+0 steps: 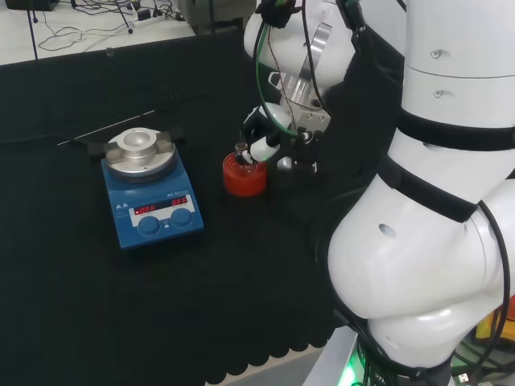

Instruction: Pick up the round-bottom flask.

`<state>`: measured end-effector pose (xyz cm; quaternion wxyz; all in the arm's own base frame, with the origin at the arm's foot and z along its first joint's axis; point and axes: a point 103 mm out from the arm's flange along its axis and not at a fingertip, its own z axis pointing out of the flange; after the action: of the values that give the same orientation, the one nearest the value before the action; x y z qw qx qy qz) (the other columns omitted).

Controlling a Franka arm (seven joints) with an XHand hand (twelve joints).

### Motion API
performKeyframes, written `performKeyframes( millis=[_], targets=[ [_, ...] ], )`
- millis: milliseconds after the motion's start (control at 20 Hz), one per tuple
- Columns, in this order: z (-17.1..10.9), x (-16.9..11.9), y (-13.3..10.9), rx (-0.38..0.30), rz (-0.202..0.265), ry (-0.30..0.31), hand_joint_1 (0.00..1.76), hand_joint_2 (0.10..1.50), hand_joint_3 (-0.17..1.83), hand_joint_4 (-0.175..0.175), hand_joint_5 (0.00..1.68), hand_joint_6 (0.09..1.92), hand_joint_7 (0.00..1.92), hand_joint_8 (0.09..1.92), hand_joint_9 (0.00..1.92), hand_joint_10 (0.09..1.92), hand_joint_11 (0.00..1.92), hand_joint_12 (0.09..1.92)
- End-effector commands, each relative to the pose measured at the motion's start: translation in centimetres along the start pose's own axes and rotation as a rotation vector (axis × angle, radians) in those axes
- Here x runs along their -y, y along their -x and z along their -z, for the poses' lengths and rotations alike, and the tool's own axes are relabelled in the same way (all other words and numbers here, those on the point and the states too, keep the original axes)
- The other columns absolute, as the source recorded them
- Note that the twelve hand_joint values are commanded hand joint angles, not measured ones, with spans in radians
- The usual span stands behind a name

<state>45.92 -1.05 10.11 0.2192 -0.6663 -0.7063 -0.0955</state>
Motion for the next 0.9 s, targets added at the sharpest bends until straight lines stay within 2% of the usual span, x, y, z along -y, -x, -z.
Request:
performKeyframes(
  millis=[50,150,350,500,750,900],
  targets=[
    [1.7,0.4,-0.4,-0.043,-0.008,0.018,1.15,0.63,0.77,-0.003,1.21,0.85,0.42,0.69,0.65,0.61,0.23,1.38],
    [2.6,0.8,-0.6,-0.050,-0.013,0.031,1.15,0.62,0.79,-0.023,1.20,0.86,0.42,0.69,0.65,0.61,0.23,1.38],
    [4.4,1.7,-1.1,-0.059,-0.017,0.055,1.16,0.62,0.80,-0.033,1.20,0.87,0.42,0.69,0.65,0.61,0.23,1.38],
    [5.7,2.5,-1.9,-0.053,-0.021,0.071,1.16,0.60,0.82,-0.058,1.21,0.87,0.42,0.70,0.65,0.61,0.23,1.38],
    [7.7,3.6,-3.9,-0.008,-0.042,0.107,1.17,0.60,0.83,-0.067,1.21,0.87,0.42,0.70,0.65,0.61,0.24,1.38],
    [8.5,4.2,-5.7,0.007,-0.025,0.117,1.17,0.60,0.83,-0.070,1.21,0.87,0.42,0.70,0.65,0.61,0.24,1.38]
  ],
)
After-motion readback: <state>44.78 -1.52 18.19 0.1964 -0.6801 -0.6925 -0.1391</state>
